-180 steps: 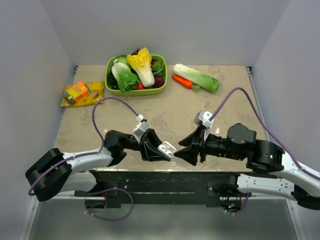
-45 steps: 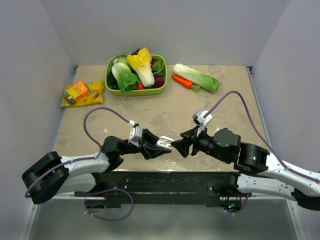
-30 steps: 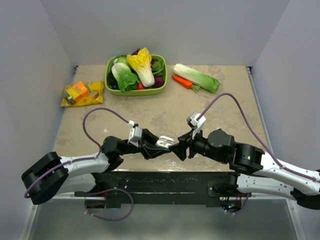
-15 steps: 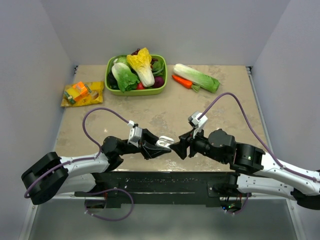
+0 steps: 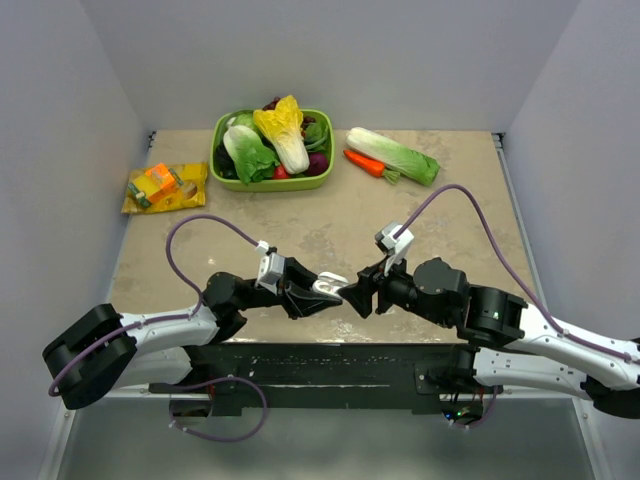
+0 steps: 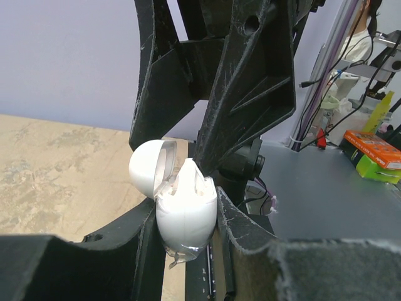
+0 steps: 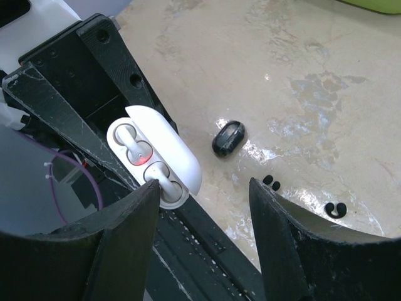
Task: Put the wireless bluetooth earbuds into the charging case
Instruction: Adjust the earbud with the charging case.
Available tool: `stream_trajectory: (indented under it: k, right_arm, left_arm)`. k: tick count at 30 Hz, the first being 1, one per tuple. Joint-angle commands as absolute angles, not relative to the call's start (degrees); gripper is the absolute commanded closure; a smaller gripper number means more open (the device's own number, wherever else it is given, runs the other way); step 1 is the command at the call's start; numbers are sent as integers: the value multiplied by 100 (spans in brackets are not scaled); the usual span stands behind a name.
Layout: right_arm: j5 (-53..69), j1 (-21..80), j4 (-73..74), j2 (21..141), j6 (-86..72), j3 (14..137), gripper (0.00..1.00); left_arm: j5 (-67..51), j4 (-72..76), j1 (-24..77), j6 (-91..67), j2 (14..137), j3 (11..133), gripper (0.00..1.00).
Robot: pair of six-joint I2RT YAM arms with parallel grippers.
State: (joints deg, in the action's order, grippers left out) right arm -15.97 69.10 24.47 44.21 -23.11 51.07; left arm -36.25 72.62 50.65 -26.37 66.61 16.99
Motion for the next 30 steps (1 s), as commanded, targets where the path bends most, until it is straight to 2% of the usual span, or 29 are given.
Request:
stream_trajectory:
  k: [1, 21, 30]
  right_arm:
    - [-1810, 6934, 2434, 4482, -2364, 5177, 37]
    - [-1344, 6926, 2303, 3982, -2171, 5361, 34]
    - [-1108, 6926, 2048, 4359, -2180, 5414, 32]
  left_arm:
    - [-3744, 10863, 5080, -2637, 6548, 1732, 100]
    - [-3480, 10767, 5080, -2373, 6451, 1556, 100]
    - [-3612, 10793, 5080, -2470, 6574, 1644, 100]
